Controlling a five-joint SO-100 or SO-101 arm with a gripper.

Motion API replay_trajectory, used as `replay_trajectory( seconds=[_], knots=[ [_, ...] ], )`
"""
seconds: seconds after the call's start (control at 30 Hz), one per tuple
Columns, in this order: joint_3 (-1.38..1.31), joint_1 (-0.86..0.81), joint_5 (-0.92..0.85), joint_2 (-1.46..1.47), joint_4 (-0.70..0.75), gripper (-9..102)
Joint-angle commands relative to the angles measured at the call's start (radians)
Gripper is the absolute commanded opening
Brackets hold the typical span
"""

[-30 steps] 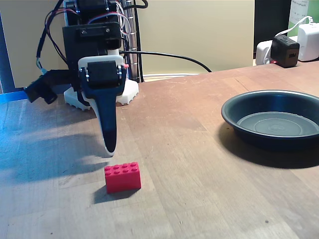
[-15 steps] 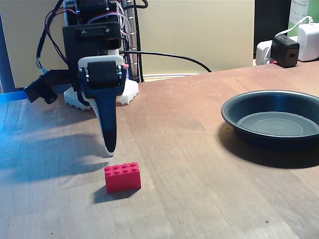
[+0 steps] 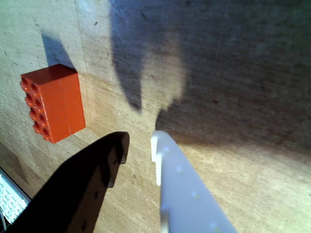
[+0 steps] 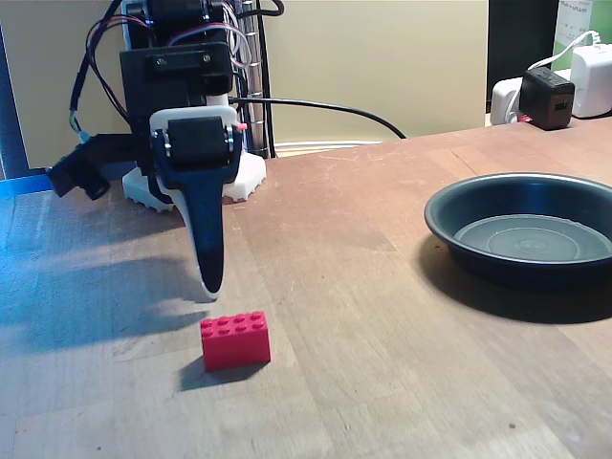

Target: Grasp a lego block and put it in the bin.

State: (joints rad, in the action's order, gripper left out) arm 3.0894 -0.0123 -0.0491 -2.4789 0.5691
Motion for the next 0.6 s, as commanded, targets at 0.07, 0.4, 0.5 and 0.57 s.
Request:
replay_trajectory(
  seconds=[0.07, 0.4, 0.5, 0.57],
  knots=[
    [0.052, 0.009, 0.005, 0.008, 0.0, 0],
    [0.052, -0.003, 0.006, 0.008, 0.0, 0],
    [0.052, -0.003, 0.002, 0.008, 0.0, 0],
    [0.052, -0.002, 0.003, 0.008, 0.0, 0]
  ],
)
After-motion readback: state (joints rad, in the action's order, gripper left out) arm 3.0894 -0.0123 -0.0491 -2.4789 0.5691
